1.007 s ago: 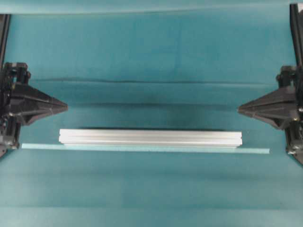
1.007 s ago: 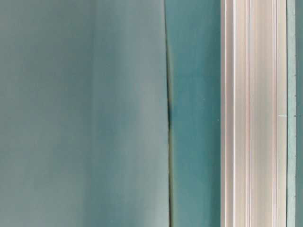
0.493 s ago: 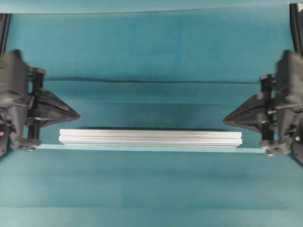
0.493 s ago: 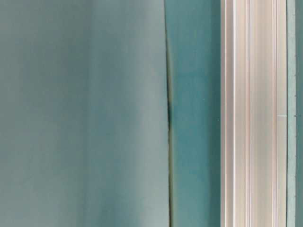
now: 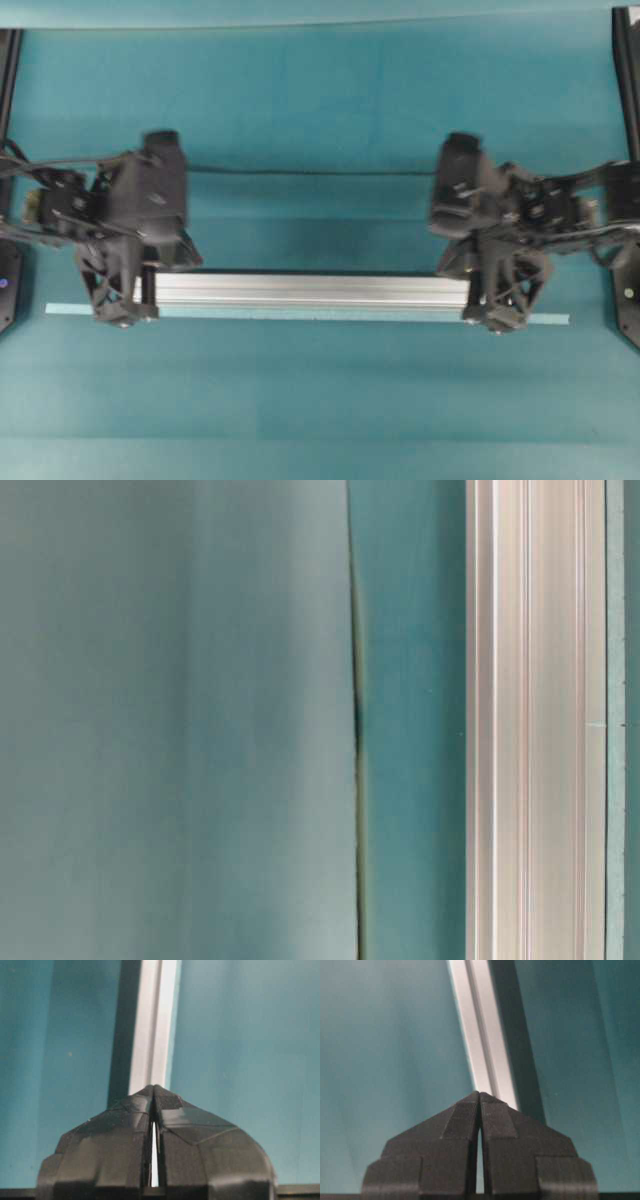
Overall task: Lift the metal rail with both hands.
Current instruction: 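Lower both open grippers over the rail near each end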
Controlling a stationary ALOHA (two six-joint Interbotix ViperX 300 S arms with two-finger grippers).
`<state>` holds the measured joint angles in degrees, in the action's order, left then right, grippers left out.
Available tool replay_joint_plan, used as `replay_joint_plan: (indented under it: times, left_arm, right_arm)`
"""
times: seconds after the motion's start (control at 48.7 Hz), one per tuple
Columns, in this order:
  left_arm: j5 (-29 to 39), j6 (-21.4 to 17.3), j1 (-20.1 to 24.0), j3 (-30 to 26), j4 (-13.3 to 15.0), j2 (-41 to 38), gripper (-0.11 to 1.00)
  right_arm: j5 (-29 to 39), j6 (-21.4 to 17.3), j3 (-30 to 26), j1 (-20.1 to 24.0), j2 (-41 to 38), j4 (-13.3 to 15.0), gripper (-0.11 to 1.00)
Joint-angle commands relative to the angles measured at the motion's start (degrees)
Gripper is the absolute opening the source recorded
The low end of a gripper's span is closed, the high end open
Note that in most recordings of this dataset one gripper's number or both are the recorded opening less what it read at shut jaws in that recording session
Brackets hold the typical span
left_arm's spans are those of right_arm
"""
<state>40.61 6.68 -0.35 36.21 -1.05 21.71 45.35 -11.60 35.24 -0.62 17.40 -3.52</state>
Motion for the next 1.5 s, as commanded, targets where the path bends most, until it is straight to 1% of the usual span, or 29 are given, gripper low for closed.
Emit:
replay_joint_plan:
  times: [0.0,0.103,0.164,0.37,0.452,0.637,0.781,0.863,0.904,0.986,1.048,1.089,1.13,1.212,1.253,1.294,1.335,1.356,1.479]
  left_arm:
    - [2.46,-0.18,-0.35,-2.99,-0.26,-1.32,-0.01]
    - [4.39,-1.58,-0.35,-4.22,-0.44,-2.72,-0.01]
    - [5.27,-2.46,-0.35,-4.66,-0.44,-3.43,-0.01]
    - [6.42,-3.25,-0.35,-4.83,-0.44,-5.36,-0.01]
    - [6.77,-3.52,-0.35,-4.83,-0.44,-5.71,-0.01]
    - [5.89,-4.75,-0.79,-4.48,-0.44,-5.63,-0.01]
    - [4.48,-7.56,-1.41,-4.39,-0.44,-5.54,-0.01]
    - [4.66,-8.26,-1.49,-4.39,-0.44,-5.71,-0.01]
    - [4.66,-8.09,-1.49,-4.39,-0.44,-5.71,0.01]
    - [4.75,-7.91,-1.49,-4.13,-0.44,-5.71,0.1]
    - [4.75,-7.47,-1.41,-3.87,-0.44,-5.8,0.21]
    - [4.66,-7.29,-1.41,-3.69,-0.44,-5.8,0.32]
    - [4.39,-7.12,-1.49,-3.52,-0.44,-5.8,0.45]
    - [3.69,-6.86,-1.76,-2.99,-0.44,-5.8,0.7]
    - [3.08,-6.77,-1.85,-2.72,-0.44,-6.06,0.81]
    - [2.72,-6.86,-1.85,-2.37,-0.44,-6.33,0.9]
    - [2.37,-6.86,-1.85,-2.2,-0.44,-6.5,0.97]
    - [2.2,-6.86,-1.85,-2.02,-0.44,-6.68,0.98]
    - [1.05,-6.77,-1.85,-1.76,-0.44,-7.65,0.98]
  right_arm:
    - [2.37,0.35,-2.02,-0.09,-2.81,0.26,0.0]
    - [4.13,0.53,-2.99,-0.09,-4.92,0.35,0.0]
    - [4.92,1.49,-3.78,-0.09,-6.06,0.35,0.0]
    - [6.59,8.0,-5.54,-0.18,-8.96,0.35,0.0]
    - [6.68,10.02,-5.8,-0.18,-9.93,0.35,0.0]
    - [6.24,11.78,-5.8,-0.26,-10.37,0.53,0.0]
    - [5.62,13.27,-5.45,-0.26,-10.55,0.97,0.01]
    - [5.19,13.54,-5.19,-0.35,-10.55,0.97,0.04]
    - [4.92,13.54,-5.19,-0.35,-10.55,0.97,0.06]
    - [4.39,13.27,-5.1,-0.26,-10.63,0.97,0.15]
    - [4.04,13.45,-5.01,-0.26,-10.72,0.88,0.27]
    - [3.6,13.36,-4.83,-0.26,-10.72,0.97,0.36]
    - [3.16,13.36,-4.57,-0.26,-10.81,0.97,0.5]
    - [2.29,12.92,-3.96,-0.26,-10.72,0.97,0.74]
    - [1.49,12.92,-3.43,-0.09,-10.72,0.97,0.84]
    - [0.35,13.1,-2.99,0.0,-10.72,0.97,0.91]
    - [-1.14,13.01,-2.46,0.09,-10.72,0.97,0.95]
    - [-1.67,12.92,-2.37,0.09,-10.72,0.97,0.96]
    - [-3.96,12.66,-1.58,0.18,-10.81,0.97,0.96]
